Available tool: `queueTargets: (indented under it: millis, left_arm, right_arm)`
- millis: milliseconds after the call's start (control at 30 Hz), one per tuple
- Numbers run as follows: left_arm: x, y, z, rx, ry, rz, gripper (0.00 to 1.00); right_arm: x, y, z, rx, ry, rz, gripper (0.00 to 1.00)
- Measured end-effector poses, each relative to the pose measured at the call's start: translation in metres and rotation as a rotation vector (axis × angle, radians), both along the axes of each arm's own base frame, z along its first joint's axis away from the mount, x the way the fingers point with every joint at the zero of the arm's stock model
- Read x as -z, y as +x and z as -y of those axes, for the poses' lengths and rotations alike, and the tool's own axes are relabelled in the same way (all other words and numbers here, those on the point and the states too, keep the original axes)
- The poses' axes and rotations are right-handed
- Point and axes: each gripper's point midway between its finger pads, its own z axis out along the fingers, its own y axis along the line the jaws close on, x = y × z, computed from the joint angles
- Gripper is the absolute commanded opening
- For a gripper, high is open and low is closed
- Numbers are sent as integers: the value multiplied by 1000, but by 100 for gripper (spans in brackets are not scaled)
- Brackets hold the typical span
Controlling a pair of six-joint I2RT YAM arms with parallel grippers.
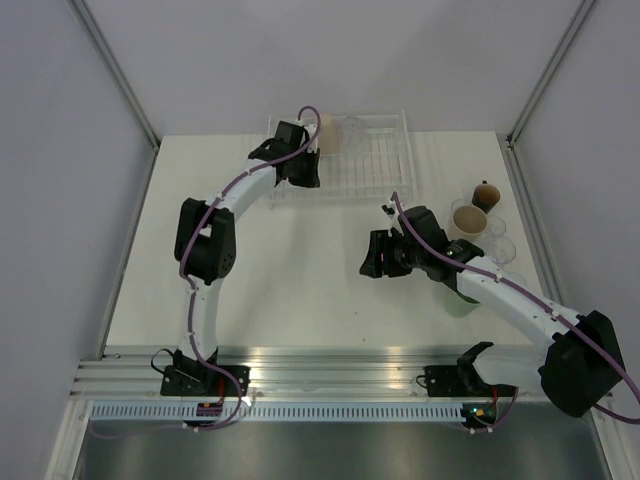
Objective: Unload the cups from the dish rack
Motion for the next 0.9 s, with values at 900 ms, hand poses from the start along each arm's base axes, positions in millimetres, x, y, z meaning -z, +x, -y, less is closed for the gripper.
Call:
queueTargets:
  millis: [900]
  left_arm:
    - [12,-177,12,199,88,-253,2]
  right_arm:
    - [-1,4,-4,-5,12,10,61]
